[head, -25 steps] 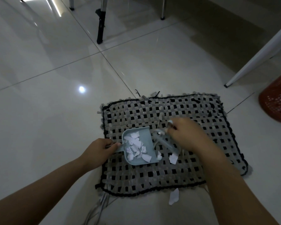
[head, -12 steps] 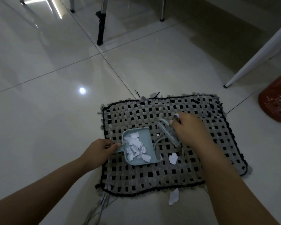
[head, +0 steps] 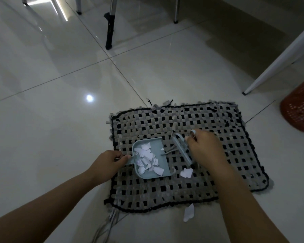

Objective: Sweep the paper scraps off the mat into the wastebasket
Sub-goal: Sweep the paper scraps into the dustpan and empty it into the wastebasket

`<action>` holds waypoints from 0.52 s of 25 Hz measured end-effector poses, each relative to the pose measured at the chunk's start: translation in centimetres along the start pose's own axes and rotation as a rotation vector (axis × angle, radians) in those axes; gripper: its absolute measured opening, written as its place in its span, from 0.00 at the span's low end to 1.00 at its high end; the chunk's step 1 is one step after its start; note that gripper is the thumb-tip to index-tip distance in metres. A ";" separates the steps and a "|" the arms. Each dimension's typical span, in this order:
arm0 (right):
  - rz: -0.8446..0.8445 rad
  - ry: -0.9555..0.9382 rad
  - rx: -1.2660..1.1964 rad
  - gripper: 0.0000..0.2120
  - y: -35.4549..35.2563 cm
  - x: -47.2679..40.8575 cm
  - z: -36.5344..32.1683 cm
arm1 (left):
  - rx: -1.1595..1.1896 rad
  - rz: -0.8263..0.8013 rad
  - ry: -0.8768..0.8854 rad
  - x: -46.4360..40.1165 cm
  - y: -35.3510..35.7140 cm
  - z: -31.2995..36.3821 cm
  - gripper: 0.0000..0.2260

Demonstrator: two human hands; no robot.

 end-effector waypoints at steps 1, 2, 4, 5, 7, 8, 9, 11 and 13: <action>-0.018 -0.022 0.043 0.22 0.3 0.1 -0.5 | -0.004 -0.001 0.001 0.0 -0.1 -0.1 0.21; -0.045 -0.062 0.070 0.21 0.8 0.3 -1.3 | -0.002 -0.002 0.001 -0.1 -0.1 -0.2 0.21; -0.102 -0.154 0.074 0.20 1.9 0.8 -3.0 | 0.014 0.004 -0.008 -0.2 -0.1 -0.4 0.21; -0.114 -0.190 0.051 0.19 2.2 1.0 -3.7 | 0.025 0.007 -0.015 -0.2 -0.1 -0.6 0.21; -0.103 -0.215 -0.007 0.20 1.9 1.3 -4.2 | 0.048 0.007 -0.025 -0.2 -0.2 -0.9 0.21; -0.085 -0.196 -0.036 0.19 1.3 1.3 -4.1 | 0.062 0.006 -0.026 -0.1 -0.3 -1.2 0.21; -0.061 -0.154 -0.079 0.19 0.6 1.3 -3.7 | 0.074 0.008 -0.029 0.1 -0.5 -1.5 0.21; 0.018 -0.024 -0.176 0.17 -0.9 1.3 -2.1 | 0.089 0.020 -0.037 0.5 -1.0 -2.1 0.20; 0.102 0.099 -0.198 0.19 -2.1 2.1 -0.3 | 0.081 0.037 -0.044 1.2 -1.6 -2.7 0.19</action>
Point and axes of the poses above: each hand's wrist, its own x-axis away from the middle knuckle, its own y-axis out of the palm, z = x × y, the point moved 5 cm from there along -x, towards the middle knuckle, and after that the axes turned 8 degrees about x, right-handed, at the moved point
